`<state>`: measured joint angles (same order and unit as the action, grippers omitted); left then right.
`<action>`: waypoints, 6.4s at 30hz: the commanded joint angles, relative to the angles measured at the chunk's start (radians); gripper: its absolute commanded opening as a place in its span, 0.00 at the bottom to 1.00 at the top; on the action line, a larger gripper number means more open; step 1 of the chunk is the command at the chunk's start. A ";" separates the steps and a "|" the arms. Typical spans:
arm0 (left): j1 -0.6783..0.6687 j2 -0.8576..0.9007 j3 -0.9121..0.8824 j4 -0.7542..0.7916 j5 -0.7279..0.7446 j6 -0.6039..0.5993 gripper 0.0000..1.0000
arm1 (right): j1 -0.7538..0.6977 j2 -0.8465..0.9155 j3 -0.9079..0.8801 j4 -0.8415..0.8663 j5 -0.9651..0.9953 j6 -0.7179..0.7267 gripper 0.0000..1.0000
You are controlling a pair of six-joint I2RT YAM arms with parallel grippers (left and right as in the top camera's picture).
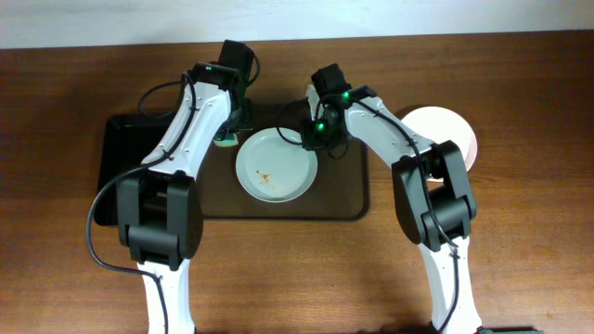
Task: Clean dirty plates on tray and stack at the side
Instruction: 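Hold the pale blue plate with the right gripper and scrub it with the sponge, then lift the pale blue plate with the right gripper and stack it on the right pile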
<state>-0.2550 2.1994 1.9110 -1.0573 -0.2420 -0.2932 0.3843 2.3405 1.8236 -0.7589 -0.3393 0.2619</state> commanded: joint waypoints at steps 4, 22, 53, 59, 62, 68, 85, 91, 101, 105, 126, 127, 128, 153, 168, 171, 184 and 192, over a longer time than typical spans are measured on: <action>0.003 -0.002 0.008 0.002 0.003 -0.009 0.06 | 0.014 0.035 0.010 -0.106 0.091 0.425 0.04; 0.003 -0.002 0.007 0.003 0.019 -0.009 0.06 | 0.010 0.039 0.110 -0.119 0.220 0.213 0.11; 0.061 0.076 -0.219 0.092 0.621 0.378 0.01 | 0.006 0.056 0.103 -0.135 0.036 0.153 0.04; 0.084 0.077 -0.220 0.394 0.620 0.399 0.01 | 0.006 0.056 0.103 -0.134 0.036 0.153 0.04; 0.083 0.077 -0.220 0.459 0.618 0.399 0.01 | 0.006 0.056 0.103 -0.130 0.036 0.153 0.04; 0.083 0.077 -0.221 0.309 0.787 0.528 0.01 | 0.006 0.056 0.103 -0.130 0.035 0.153 0.04; 0.081 0.077 -0.227 0.209 0.949 0.535 0.01 | 0.006 0.056 0.103 -0.131 0.035 0.153 0.04; 0.115 0.077 -0.227 0.261 0.403 0.359 0.01 | 0.006 0.056 0.103 -0.131 0.035 0.153 0.04; -0.002 0.083 -0.173 0.211 0.510 0.284 0.01 | 0.006 0.056 0.103 -0.127 0.031 0.153 0.04; -0.013 0.082 -0.093 0.158 0.516 0.297 0.01 | 0.006 0.056 0.103 -0.127 0.028 0.153 0.04; 0.022 0.142 0.099 -0.040 0.647 0.222 0.01 | -0.083 0.057 -0.025 0.079 -0.383 0.087 0.04; 0.010 0.142 0.092 -0.031 0.637 0.208 0.01 | -0.083 0.057 -0.025 0.078 -0.383 0.087 0.04; 0.004 0.148 0.081 -0.024 0.634 0.182 0.01 | -0.083 0.057 -0.025 0.076 -0.383 0.087 0.04; 0.005 0.163 0.446 -0.309 -0.026 0.122 0.01 | -0.084 -0.082 -0.020 -0.068 -0.121 0.093 0.04; 0.021 0.164 0.373 -0.266 0.105 0.122 0.01 | 0.369 -0.419 -0.021 -0.581 1.534 0.621 0.04; 0.021 0.164 0.366 -0.263 0.108 0.122 0.01 | 0.449 -0.419 -0.021 -0.595 1.638 0.639 0.04; 0.021 0.164 0.366 -0.268 0.108 0.122 0.01 | 0.412 -0.419 -0.021 -0.684 1.488 0.789 0.04; 0.021 0.164 0.366 -0.268 0.108 0.122 0.01 | 0.171 -0.422 -0.021 -0.428 0.703 0.175 0.04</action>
<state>-0.2398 2.3550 2.2829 -1.3251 -0.1444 -0.1623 0.5945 1.9453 1.7985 -1.2247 0.5728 0.5823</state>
